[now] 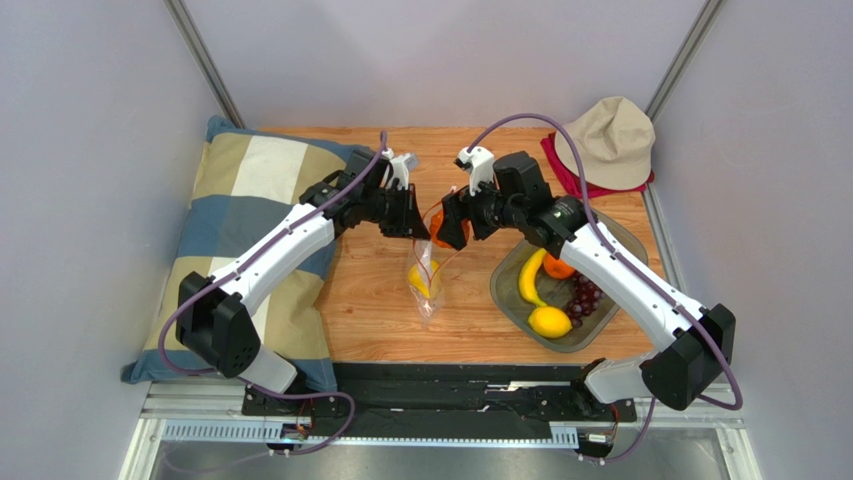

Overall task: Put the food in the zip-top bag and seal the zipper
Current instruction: Place the fake vegetable in the zipper food storage bag, then pick up the fake fruit from the bin.

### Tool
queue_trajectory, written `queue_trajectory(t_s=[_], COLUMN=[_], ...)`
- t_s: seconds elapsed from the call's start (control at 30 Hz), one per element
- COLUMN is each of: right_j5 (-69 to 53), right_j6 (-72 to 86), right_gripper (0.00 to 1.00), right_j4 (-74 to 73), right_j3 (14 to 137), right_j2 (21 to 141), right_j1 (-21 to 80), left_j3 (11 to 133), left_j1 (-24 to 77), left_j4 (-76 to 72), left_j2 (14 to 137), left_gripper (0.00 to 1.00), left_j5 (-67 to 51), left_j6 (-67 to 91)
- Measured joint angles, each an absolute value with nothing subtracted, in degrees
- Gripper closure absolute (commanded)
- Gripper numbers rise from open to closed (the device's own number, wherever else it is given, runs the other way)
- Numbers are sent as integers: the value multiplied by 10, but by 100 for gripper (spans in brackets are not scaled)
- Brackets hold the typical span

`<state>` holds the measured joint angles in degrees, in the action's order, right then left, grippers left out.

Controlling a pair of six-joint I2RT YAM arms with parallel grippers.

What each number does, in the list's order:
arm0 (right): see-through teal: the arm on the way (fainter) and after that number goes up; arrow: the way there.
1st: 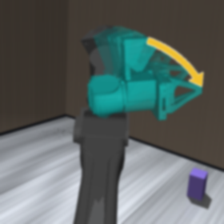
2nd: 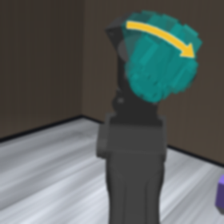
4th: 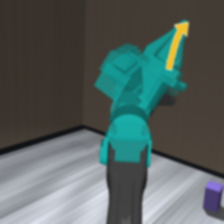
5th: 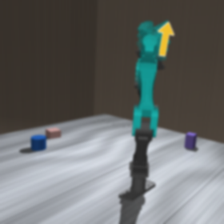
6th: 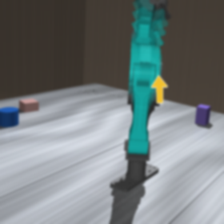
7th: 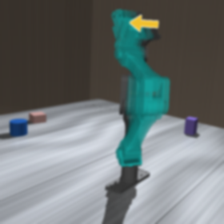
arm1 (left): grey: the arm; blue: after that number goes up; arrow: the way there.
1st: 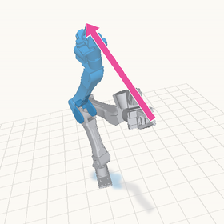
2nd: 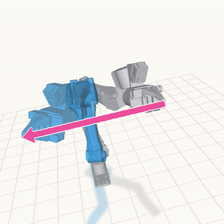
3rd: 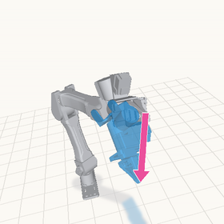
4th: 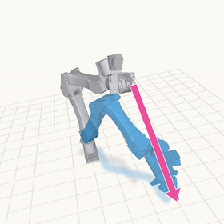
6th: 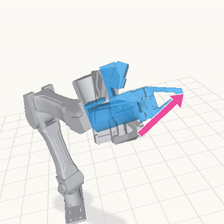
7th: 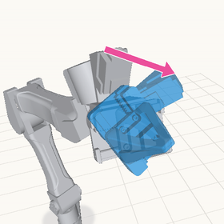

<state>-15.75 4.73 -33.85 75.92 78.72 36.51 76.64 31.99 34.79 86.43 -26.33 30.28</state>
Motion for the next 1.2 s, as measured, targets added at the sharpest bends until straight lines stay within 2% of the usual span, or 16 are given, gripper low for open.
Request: queue_trajectory(t_s=[0.17,0.37,0.57,0.8,1.2], right_j5=[-174,-202,-148,-48,29], right_j6=[29,-3,-89,-182,-197], right_gripper=[6,6,4,4,5], right_j4=[-389,-468,-542,-534,-439], right_j3=[795,801,696,587,580], right_j2=[787,767,739,770,891], right_j1=[349,211,107,93,85], left_j3=[766,766,766,766,766], left_j1=[320,320,320,320,320], left_j4=[344,338,336,336,336], left_j2=[862,859,858,858,858], left_gripper=[98,100,100,100,100], left_j5=[-265,-265,-265,-265,-267], left_j6=[303,303,302,294,280])
